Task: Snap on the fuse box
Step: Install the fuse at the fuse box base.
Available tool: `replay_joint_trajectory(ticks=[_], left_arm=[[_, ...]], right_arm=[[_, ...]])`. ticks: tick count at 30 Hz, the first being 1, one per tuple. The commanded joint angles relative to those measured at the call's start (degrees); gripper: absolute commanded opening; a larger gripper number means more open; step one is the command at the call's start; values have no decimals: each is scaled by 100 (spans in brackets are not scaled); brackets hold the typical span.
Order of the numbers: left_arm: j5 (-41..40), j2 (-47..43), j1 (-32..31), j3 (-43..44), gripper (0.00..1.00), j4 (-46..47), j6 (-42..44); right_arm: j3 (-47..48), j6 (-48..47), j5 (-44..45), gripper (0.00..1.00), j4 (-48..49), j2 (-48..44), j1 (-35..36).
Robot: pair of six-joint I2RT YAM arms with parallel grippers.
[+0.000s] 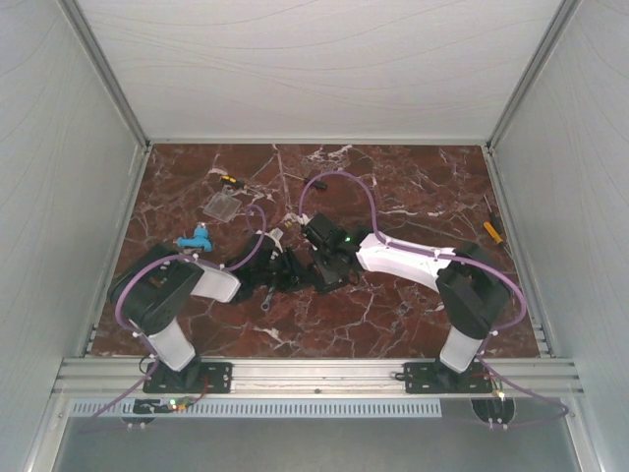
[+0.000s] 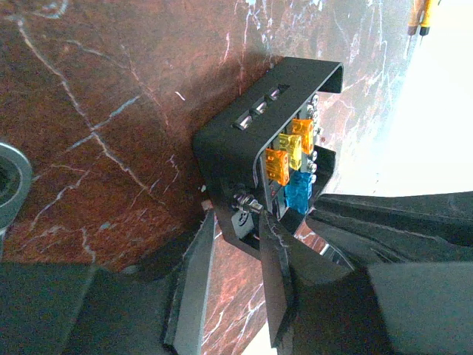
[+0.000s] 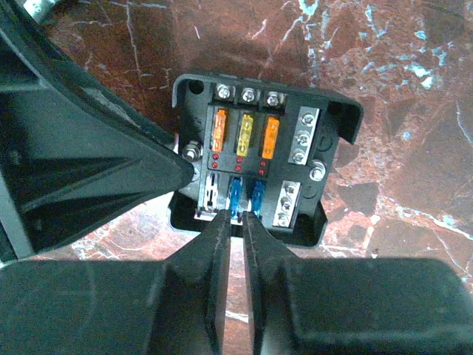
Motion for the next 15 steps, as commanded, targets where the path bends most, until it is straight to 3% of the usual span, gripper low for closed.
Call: replay_joint_trajectory(ticks=[1, 8, 15], left_arm=[[-49, 131, 14, 112, 31, -48, 56], [-32, 173, 12, 130, 30, -53, 64], [-33, 158, 12, 121, 30, -41, 73]], right_arm=[[15, -65, 6, 13, -105, -387, -36], [188, 41, -13, 19, -24, -213, -37], [279, 156, -68, 18, 31, 45, -32]])
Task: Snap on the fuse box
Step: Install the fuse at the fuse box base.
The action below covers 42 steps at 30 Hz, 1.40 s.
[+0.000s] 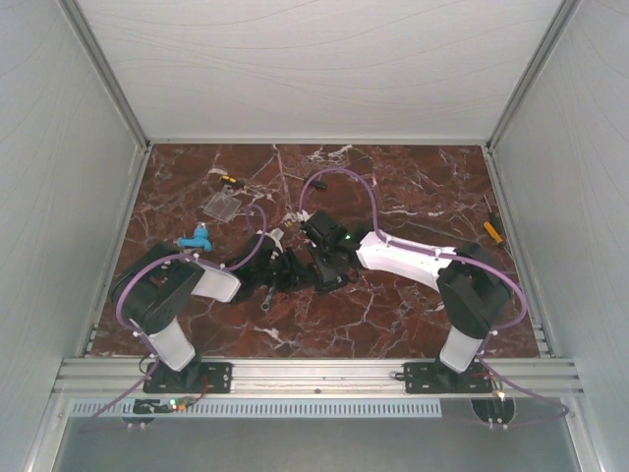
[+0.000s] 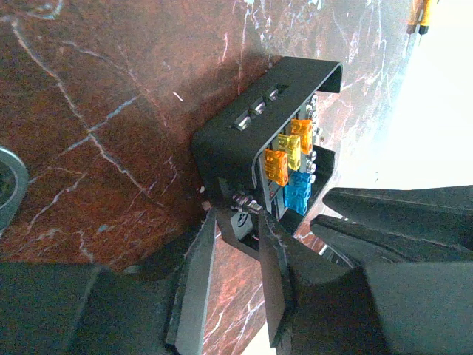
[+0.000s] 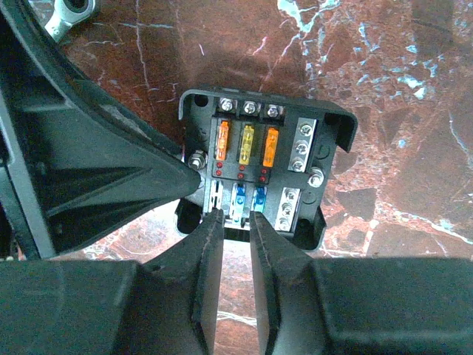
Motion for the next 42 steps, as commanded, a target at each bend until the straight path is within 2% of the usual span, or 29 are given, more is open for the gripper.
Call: replay_joint_trajectory(ticks=[1, 15, 22, 25, 34, 42], left_arm=[[-56, 129, 18, 114, 30, -79, 71], [-49, 108, 17, 88, 29, -46, 58], [-45, 108, 16, 90, 29, -31, 58], [-40, 109, 12, 81, 29, -35, 58], [-37, 123, 12, 72, 29, -29, 39], [-33, 134, 16, 85, 29, -31, 40]], right_arm=[[190, 104, -75, 17, 83, 158, -22], [235, 182, 40, 13, 106, 353, -20], [265, 195, 81, 6, -24, 451, -3], [267, 186, 114, 0, -191, 534, -5], [-247, 249, 256, 0, -525, 625, -45], [-625, 268, 38, 0, -443, 718, -110]])
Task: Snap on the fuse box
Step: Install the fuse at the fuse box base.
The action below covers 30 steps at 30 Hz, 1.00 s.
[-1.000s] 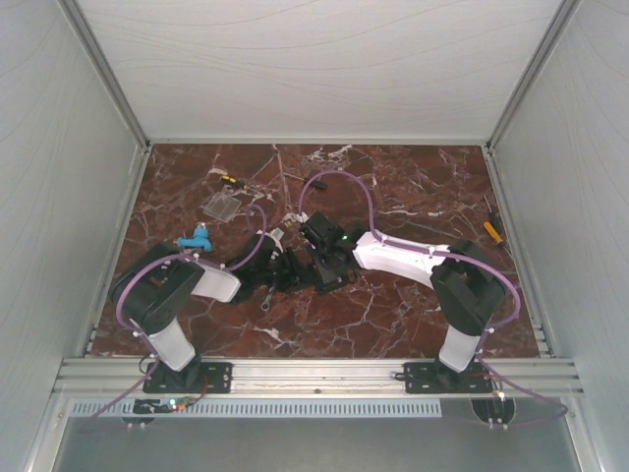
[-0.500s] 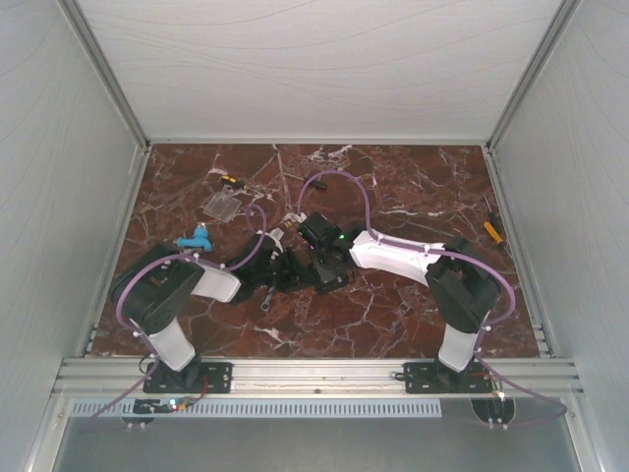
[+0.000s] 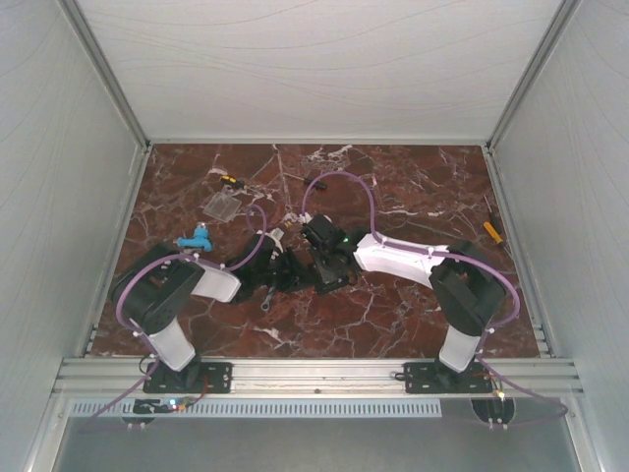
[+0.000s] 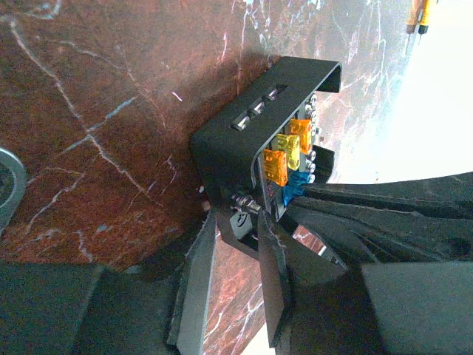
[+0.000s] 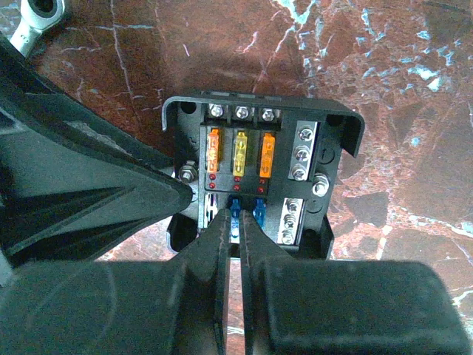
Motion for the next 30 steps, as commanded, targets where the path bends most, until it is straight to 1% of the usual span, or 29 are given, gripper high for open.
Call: replay_joint_trajectory(ticks=[1, 10, 20, 23, 26, 27, 28, 30], left_arm=[[-34, 141, 12, 85, 29, -29, 43], [-51, 125, 16, 86, 28, -53, 43], [-33, 125, 9, 85, 27, -44, 44], [-23, 130, 3, 77, 26, -24, 30], [-32, 107, 3, 56, 26, -22, 25], [-40, 88, 1, 55, 26, -24, 25], [-49, 75, 2, 44, 26, -36, 27], [-47, 77, 0, 49, 26, -35, 28]], right_arm=[[-416, -45, -74, 0, -561, 493, -58], [-56, -123, 90, 0, -536, 1170, -58], [-388, -113, 100, 0, -919, 814, 73], [-331, -132, 29, 0, -799, 845, 108], [-138, -195, -162, 0, -626, 619, 109], [-71, -209, -247, 1, -558, 476, 109], [-3, -227, -296, 6, -514, 348, 109], [166, -266, -344, 13, -477, 130, 108]])
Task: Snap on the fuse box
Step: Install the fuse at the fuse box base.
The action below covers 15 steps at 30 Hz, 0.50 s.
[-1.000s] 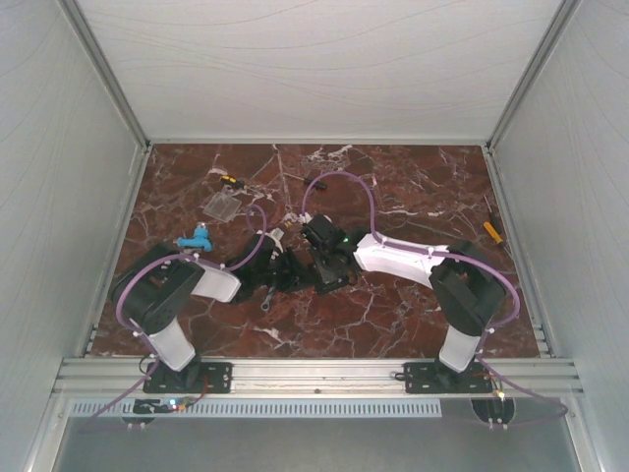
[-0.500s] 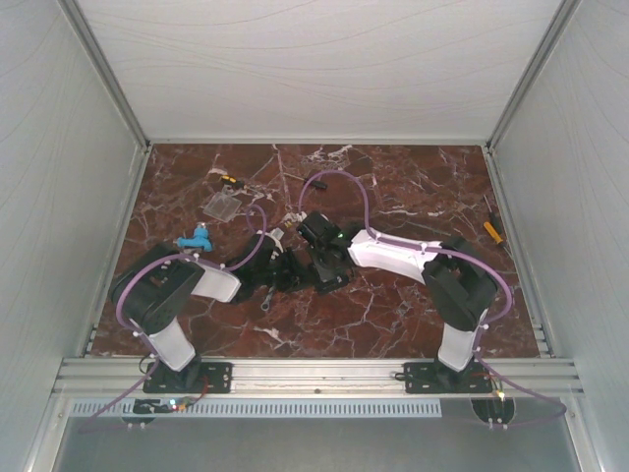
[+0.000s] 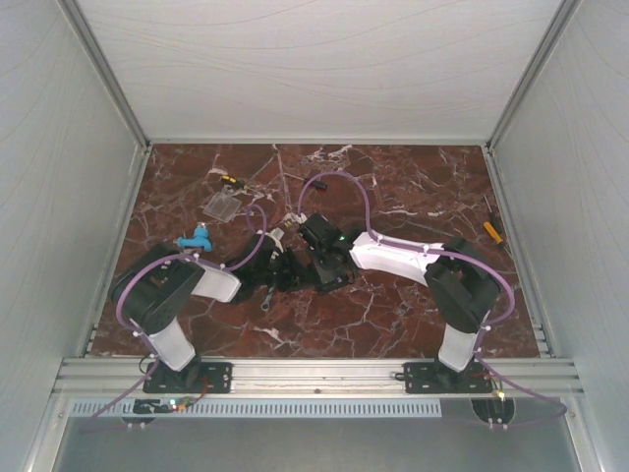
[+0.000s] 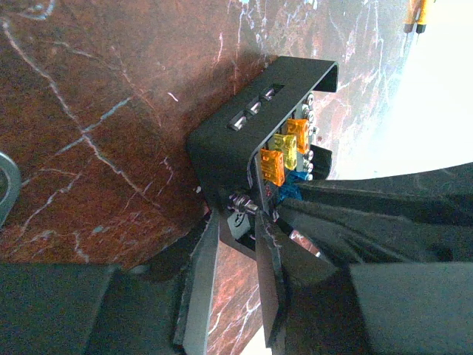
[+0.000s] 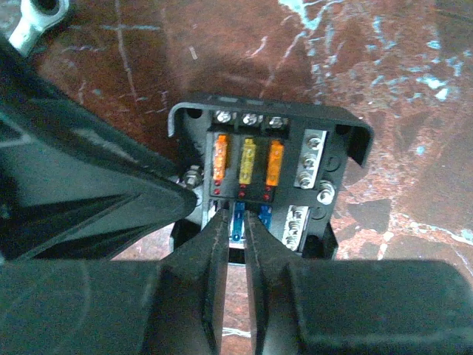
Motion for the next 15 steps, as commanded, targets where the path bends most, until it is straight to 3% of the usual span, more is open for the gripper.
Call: replay_joint_trajectory(ticks=[1, 7, 15], left_arm=[[-59, 85, 4, 50, 26, -62, 30], [-57, 74, -2, 42, 26, -52, 21], [-45, 81, 1, 50, 26, -52, 29]], right_arm=[[32, -178, -277, 16, -401, -105, 34], [303, -202, -288, 21, -430, -315, 21], [400, -127, 5, 17, -431, -222, -58]])
